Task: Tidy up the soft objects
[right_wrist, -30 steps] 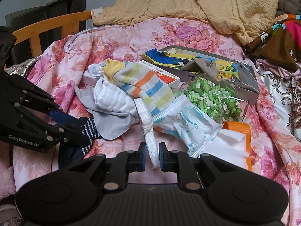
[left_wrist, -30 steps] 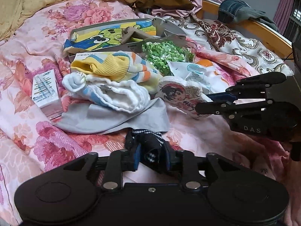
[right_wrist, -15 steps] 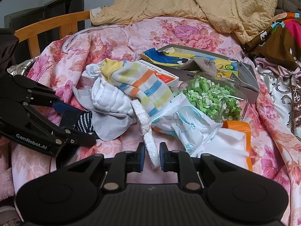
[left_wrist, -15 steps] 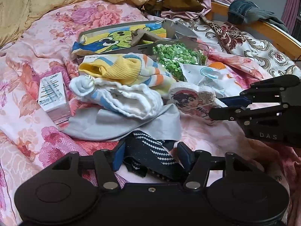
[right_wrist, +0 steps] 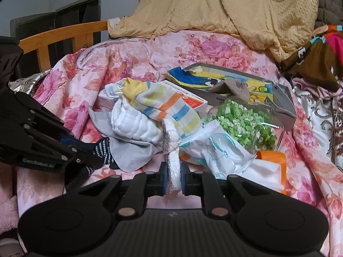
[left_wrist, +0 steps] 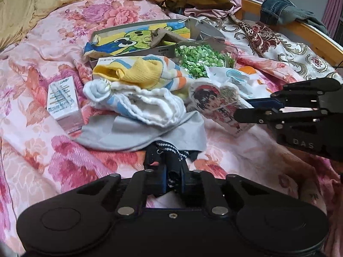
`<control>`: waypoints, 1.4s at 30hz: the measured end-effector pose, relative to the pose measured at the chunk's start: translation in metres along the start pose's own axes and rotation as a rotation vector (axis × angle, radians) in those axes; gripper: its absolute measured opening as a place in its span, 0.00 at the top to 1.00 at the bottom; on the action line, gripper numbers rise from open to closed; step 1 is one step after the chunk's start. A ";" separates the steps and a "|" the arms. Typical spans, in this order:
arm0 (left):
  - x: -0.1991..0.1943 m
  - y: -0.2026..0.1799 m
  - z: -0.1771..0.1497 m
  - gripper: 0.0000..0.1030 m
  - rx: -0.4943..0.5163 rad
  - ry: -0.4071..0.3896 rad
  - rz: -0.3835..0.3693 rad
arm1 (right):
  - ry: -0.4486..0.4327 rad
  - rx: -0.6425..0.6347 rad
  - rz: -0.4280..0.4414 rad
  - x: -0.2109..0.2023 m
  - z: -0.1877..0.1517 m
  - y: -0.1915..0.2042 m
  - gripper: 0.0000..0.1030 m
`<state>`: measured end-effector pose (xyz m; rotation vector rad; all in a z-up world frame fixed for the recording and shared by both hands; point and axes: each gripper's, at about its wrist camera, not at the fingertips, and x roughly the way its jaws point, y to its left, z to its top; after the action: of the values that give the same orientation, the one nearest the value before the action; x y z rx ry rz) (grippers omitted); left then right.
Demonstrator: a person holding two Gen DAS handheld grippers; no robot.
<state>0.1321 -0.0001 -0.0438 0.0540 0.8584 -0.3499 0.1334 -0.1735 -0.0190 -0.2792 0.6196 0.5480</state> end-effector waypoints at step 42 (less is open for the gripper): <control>-0.077 -0.033 0.098 0.93 0.053 -0.526 0.044 | -0.359 0.099 -0.118 -0.041 0.040 -0.050 0.89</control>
<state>0.1469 -0.0283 0.0817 0.0281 0.3266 -0.3247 0.1528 -0.2144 0.0418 -0.1178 0.2792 0.4385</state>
